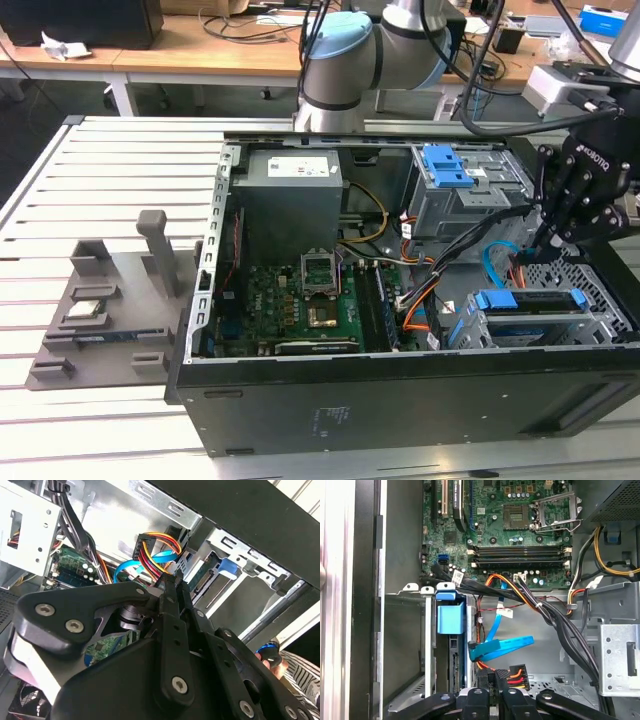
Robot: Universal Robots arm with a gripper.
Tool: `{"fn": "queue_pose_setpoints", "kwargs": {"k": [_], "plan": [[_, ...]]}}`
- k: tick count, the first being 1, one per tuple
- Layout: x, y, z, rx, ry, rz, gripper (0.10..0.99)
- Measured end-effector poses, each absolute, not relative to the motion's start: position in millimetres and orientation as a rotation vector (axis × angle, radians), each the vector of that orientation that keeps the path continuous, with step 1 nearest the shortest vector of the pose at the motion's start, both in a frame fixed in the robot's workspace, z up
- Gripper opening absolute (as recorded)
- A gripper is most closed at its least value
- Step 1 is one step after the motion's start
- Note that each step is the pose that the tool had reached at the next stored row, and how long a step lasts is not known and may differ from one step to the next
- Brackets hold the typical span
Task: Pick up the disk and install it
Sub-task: 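Insert the first disk wire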
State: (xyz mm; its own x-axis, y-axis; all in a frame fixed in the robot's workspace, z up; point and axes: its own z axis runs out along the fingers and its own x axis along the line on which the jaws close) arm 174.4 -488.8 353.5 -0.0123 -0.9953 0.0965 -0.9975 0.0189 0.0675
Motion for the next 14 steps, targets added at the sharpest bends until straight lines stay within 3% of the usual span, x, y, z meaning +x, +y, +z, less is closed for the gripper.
{"fn": "queue_pose_setpoints", "kwargs": {"k": [14], "plan": [[174, -509, 353, 2.122, -2.156, 0.030, 0.169]]}}
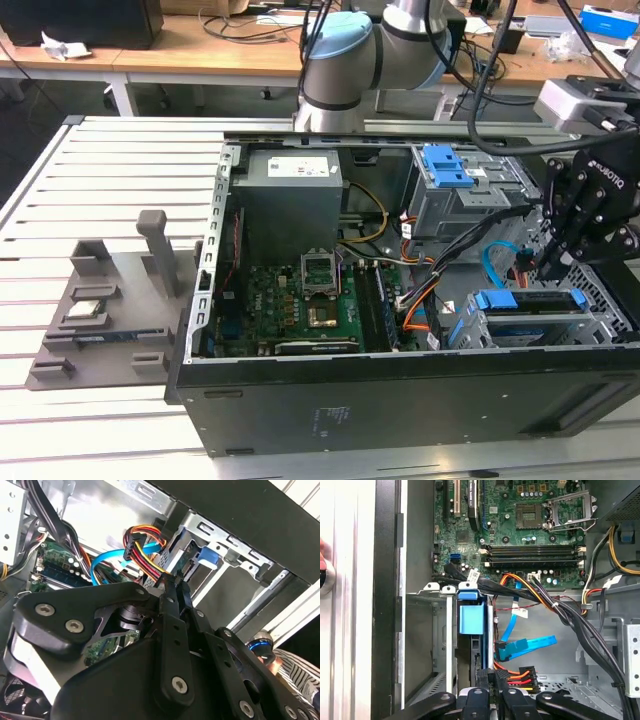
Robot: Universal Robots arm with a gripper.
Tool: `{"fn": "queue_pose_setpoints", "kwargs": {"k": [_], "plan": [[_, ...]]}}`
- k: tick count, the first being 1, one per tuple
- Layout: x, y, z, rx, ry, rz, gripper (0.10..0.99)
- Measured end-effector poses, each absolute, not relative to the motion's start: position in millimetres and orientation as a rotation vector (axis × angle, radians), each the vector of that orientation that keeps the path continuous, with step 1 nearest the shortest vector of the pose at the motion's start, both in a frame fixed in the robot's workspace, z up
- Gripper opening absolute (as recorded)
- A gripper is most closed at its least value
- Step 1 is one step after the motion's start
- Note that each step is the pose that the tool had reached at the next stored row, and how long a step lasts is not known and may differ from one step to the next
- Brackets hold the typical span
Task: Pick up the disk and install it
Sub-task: 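Insert the first disk wire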
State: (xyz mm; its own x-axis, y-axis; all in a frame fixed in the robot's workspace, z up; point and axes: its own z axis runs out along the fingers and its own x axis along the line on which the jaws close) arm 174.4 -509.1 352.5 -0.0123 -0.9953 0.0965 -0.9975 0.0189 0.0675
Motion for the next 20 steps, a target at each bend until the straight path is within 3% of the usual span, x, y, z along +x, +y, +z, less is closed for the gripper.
{"fn": "queue_pose_setpoints", "kwargs": {"k": [20], "plan": [[174, -535, 348, 2.122, -2.156, 0.030, 0.169]]}}
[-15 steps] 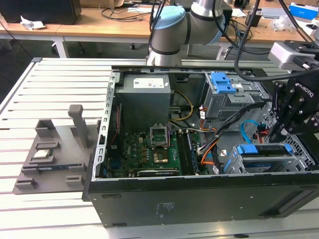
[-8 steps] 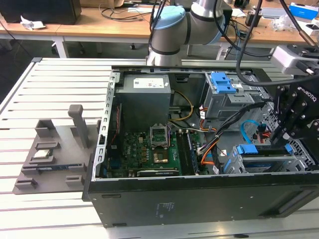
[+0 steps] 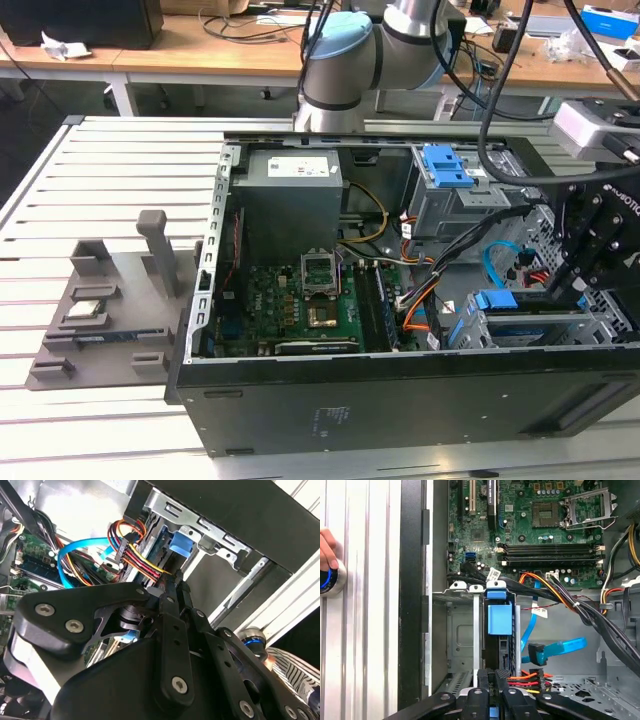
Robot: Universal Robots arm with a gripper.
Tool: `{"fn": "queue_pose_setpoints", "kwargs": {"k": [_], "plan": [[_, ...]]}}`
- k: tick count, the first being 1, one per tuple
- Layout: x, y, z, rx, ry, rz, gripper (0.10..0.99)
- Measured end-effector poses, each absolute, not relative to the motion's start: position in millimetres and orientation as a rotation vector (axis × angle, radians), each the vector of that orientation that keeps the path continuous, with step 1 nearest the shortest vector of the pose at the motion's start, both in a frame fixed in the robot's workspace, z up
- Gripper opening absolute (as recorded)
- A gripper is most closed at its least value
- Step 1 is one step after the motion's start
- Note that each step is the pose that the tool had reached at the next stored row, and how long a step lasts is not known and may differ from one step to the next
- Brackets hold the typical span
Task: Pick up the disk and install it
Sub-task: 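Insert the first disk wire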
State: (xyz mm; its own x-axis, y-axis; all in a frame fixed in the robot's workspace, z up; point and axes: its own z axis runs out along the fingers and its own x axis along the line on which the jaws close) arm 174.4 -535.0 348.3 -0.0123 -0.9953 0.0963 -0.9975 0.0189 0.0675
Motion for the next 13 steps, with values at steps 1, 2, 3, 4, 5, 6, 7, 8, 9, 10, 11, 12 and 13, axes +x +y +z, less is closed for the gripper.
{"fn": "queue_pose_setpoints", "kwargs": {"k": [1, 2, 3, 4, 5, 6, 7, 8, 9, 10, 11, 12, 13], "plan": [[174, -535, 348, 2.122, -2.156, 0.030, 0.169], [174, -534, 348, 2.122, -2.156, 0.030, 0.169], [174, -534, 347, 2.122, -2.156, 0.030, 0.169], [174, -531, 347, 2.122, -2.156, 0.030, 0.169], [175, -527, 347, 2.122, -2.156, 0.030, 0.169], [176, -523, 347, 2.122, -2.156, 0.030, 0.169], [177, -522, 346, 2.122, -2.156, 0.030, 0.169], [177, -521, 346, 2.122, -2.156, 0.030, 0.169], [179, -519, 345, 2.122, -2.156, 0.030, 0.169], [179, -518, 345, 2.122, -2.156, 0.029, 0.169], [179, -518, 344, 2.122, -2.156, 0.029, 0.169], [179, -518, 343, 2.122, -2.156, 0.029, 0.169], [179, -518, 343, 2.122, -2.156, 0.029, 0.169]]}}
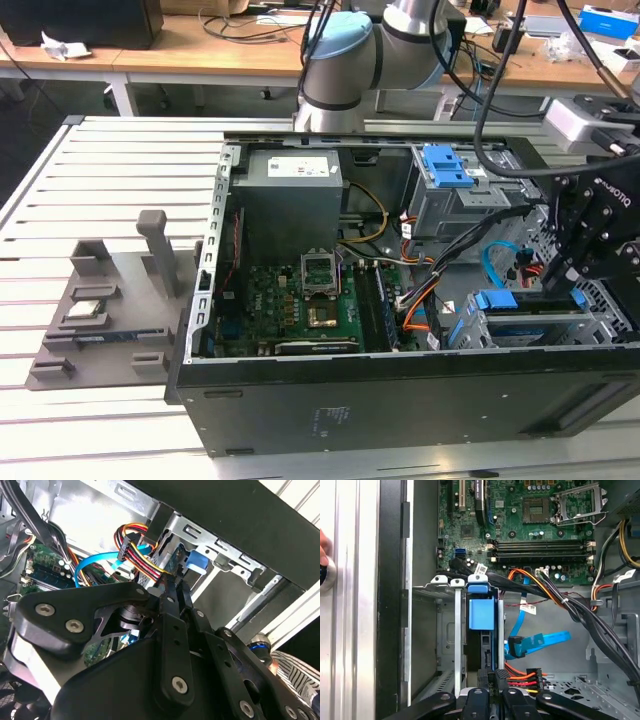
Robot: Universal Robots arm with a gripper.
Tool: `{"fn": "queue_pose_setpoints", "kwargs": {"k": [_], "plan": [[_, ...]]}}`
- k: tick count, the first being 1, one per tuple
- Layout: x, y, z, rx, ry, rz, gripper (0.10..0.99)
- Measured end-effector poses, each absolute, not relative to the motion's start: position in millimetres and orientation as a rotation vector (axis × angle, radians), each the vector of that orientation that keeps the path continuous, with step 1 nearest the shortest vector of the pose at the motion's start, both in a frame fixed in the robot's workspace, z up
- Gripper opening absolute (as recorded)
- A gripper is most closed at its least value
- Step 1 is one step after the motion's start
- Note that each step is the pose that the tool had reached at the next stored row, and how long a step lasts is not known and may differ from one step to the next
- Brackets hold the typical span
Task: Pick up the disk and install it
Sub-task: 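Insert the first disk wire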
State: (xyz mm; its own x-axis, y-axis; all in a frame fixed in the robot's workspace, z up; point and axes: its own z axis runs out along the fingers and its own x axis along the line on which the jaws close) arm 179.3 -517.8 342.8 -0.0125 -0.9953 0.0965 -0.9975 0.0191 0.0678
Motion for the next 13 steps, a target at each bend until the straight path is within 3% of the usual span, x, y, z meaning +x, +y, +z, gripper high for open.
{"fn": "queue_pose_setpoints", "kwargs": {"k": [13], "plan": [[179.6, -518.1, 334.5, 2.122, -2.155, 0.030, 0.169]]}}
